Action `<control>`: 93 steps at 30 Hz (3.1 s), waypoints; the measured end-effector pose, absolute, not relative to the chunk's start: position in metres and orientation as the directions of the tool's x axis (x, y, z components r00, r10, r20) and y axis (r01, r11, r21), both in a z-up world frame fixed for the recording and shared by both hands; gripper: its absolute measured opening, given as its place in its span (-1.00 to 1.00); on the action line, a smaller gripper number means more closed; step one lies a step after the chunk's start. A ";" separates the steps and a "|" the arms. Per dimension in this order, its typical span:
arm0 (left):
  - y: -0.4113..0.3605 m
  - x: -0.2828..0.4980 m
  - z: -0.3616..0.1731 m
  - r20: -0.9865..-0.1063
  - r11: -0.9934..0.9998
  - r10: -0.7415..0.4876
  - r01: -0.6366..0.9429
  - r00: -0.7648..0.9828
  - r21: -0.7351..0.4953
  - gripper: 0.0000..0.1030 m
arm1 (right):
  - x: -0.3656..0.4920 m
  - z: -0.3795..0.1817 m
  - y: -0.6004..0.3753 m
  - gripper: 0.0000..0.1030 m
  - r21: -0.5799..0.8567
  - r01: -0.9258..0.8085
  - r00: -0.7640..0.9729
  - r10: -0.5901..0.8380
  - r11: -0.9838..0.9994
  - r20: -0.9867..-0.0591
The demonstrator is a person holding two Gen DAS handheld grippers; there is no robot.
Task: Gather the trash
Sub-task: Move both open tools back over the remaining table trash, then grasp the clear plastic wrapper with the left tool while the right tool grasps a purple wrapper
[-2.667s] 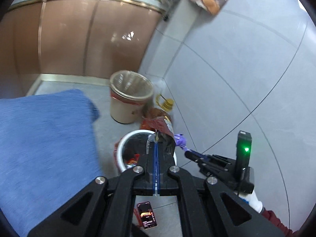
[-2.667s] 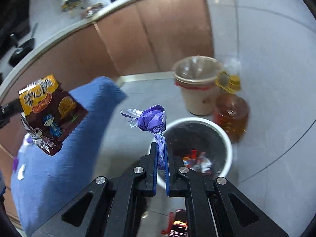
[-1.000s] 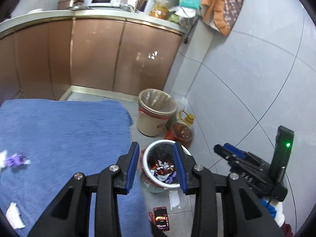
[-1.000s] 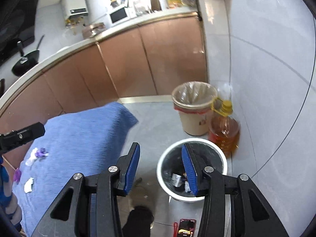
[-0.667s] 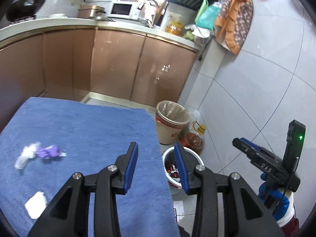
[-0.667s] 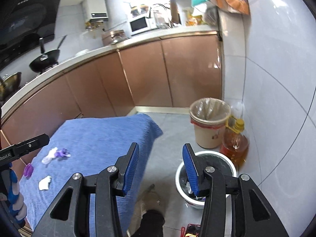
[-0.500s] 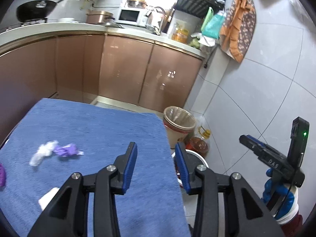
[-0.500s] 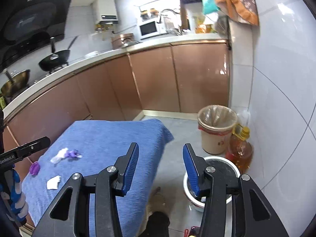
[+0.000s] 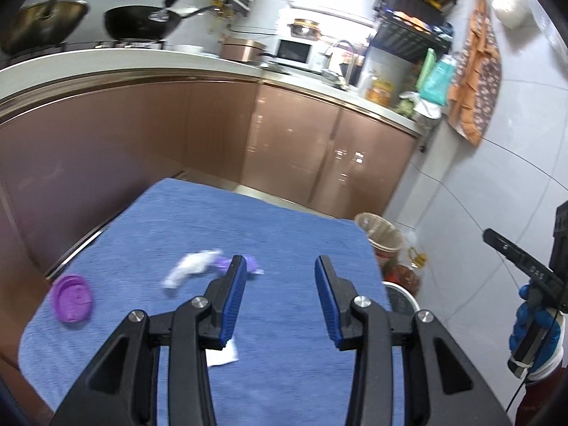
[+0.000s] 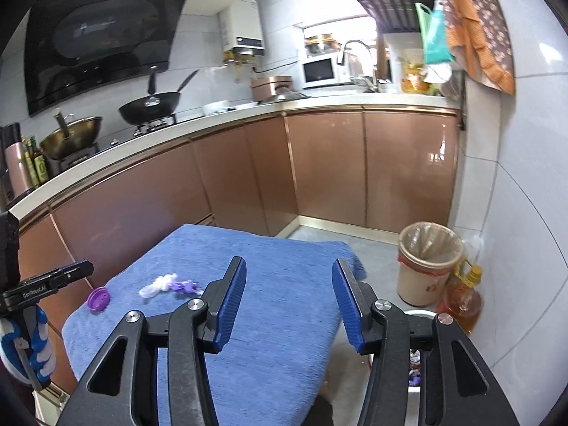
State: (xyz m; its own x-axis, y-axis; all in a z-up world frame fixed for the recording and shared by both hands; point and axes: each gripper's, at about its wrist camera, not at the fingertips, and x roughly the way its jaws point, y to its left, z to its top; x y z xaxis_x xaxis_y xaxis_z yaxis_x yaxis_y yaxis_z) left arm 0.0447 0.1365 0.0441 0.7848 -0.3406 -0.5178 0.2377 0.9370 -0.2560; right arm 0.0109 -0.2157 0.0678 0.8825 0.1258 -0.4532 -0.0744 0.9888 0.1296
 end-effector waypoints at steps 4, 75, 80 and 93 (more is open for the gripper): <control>0.164 0.051 0.040 -0.524 0.948 -0.300 0.188 0.797 -0.256 -0.25 | 0.022 0.064 -0.199 -0.02 0.127 -0.114 0.873 0.160 0.985 -0.461; 0.174 0.232 -0.111 -0.758 0.918 -0.347 0.365 0.553 -0.155 -0.42 | 0.237 -0.121 0.003 -0.38 0.052 -0.727 0.405 0.489 0.685 -0.773; 0.175 0.206 -0.089 -0.734 0.921 -0.349 0.359 0.583 -0.154 -0.42 | 0.206 -0.103 -0.006 -0.38 0.037 -0.714 0.429 0.478 0.700 -0.767; 0.187 0.121 -0.015 -0.639 0.922 -0.366 0.359 0.677 -0.147 -0.42 | 0.119 -0.031 -0.027 -0.39 -0.042 -0.664 0.551 0.451 0.746 -0.703</control>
State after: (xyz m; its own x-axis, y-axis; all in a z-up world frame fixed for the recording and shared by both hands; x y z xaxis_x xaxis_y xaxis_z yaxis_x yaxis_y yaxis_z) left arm 0.1211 0.1868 -0.0149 0.6772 -0.3657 -0.6385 0.3594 0.9216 -0.1466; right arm 0.1194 -0.0274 -0.0314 0.5508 0.4505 -0.7026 -0.6645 0.7461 -0.0425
